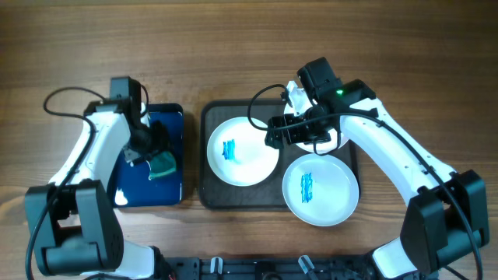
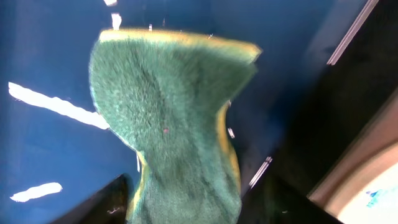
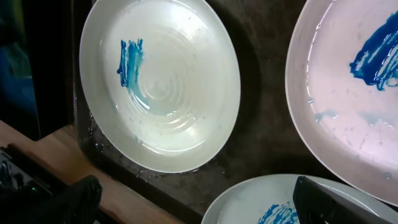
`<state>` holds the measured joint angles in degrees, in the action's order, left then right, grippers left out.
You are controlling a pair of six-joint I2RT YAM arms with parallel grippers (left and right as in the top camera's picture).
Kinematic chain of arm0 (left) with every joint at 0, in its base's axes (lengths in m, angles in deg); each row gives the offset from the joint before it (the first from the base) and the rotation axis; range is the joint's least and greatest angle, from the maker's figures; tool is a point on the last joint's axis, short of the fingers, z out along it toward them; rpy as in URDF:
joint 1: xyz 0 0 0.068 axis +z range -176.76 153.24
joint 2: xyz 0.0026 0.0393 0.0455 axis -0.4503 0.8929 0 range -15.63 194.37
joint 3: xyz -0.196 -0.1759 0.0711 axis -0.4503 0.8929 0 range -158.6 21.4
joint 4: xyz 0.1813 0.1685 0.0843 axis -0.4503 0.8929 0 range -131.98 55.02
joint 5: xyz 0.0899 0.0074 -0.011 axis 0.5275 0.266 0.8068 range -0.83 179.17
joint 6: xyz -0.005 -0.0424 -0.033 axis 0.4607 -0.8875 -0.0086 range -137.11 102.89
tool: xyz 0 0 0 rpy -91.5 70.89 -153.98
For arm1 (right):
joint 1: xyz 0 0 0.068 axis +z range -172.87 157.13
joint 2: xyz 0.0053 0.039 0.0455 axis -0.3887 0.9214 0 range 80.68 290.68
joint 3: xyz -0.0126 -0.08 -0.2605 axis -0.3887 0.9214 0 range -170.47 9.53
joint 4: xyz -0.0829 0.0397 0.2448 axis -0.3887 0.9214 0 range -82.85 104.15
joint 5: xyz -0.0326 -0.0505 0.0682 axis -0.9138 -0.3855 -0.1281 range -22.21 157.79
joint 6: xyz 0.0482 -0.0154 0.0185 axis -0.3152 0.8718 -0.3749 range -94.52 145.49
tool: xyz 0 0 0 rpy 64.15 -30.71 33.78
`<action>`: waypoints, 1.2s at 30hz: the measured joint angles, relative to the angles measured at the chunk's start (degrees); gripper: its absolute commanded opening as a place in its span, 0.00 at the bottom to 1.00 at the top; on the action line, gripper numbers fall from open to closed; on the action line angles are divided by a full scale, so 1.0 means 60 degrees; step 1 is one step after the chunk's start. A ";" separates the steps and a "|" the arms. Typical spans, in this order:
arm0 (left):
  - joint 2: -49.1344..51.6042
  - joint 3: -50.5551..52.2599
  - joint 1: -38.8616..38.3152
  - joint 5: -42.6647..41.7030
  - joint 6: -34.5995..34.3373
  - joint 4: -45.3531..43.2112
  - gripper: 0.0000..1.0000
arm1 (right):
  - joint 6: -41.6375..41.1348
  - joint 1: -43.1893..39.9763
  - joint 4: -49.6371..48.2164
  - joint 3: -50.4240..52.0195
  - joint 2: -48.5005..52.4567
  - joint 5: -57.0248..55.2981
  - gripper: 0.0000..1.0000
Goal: Clean dirty plates on tray and stack at the side
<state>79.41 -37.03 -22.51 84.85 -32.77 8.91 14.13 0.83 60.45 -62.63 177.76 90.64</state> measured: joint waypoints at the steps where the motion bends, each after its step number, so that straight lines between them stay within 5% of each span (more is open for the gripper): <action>1: 0.0011 0.0211 0.0000 -0.0004 0.0029 -0.0164 0.75 | 0.0000 0.0000 0.0000 0.0000 0.0000 0.0000 1.00; 11: 0.0470 0.0769 0.0280 0.0470 0.0015 -0.1188 0.67 | 0.0000 0.0000 0.0047 0.0000 0.0000 -0.0004 1.00; 15: 0.0601 0.0769 0.0546 0.0463 0.0018 -0.1537 0.38 | 0.0000 0.0000 0.0047 0.0000 0.0000 -0.0004 1.00; 17: 0.0608 0.0769 0.0597 0.0495 0.0047 -0.1657 0.33 | 0.0000 0.0000 0.0044 0.0000 0.0000 -0.0004 1.00; 20: 0.0608 0.0769 0.0619 0.0433 0.0036 -0.1778 0.04 | 0.0000 0.0000 0.0040 0.0000 0.0000 -0.0004 1.00; 24: 0.0608 0.0769 0.0619 0.0299 -0.0022 -0.1858 0.04 | -0.0025 0.0000 0.0044 0.0000 0.0000 -0.0004 1.00; 26: 0.0608 0.0772 0.0619 0.0240 -0.0018 -0.1982 0.13 | -0.0033 0.0000 0.0044 0.0000 0.0000 -0.0004 1.00; 28: 0.0608 0.0780 0.0619 0.0240 -0.0036 -0.2098 0.04 | -0.0036 0.0000 0.0044 0.0000 0.0000 -0.0004 1.00; 36: 0.0601 0.0783 0.0627 0.0208 -0.0204 -0.2124 0.04 | -0.0066 0.0000 0.0044 0.0000 0.0000 -0.0004 1.00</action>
<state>83.02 -32.34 -18.75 86.10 -33.99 -3.83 13.74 0.83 60.71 -62.63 177.76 90.62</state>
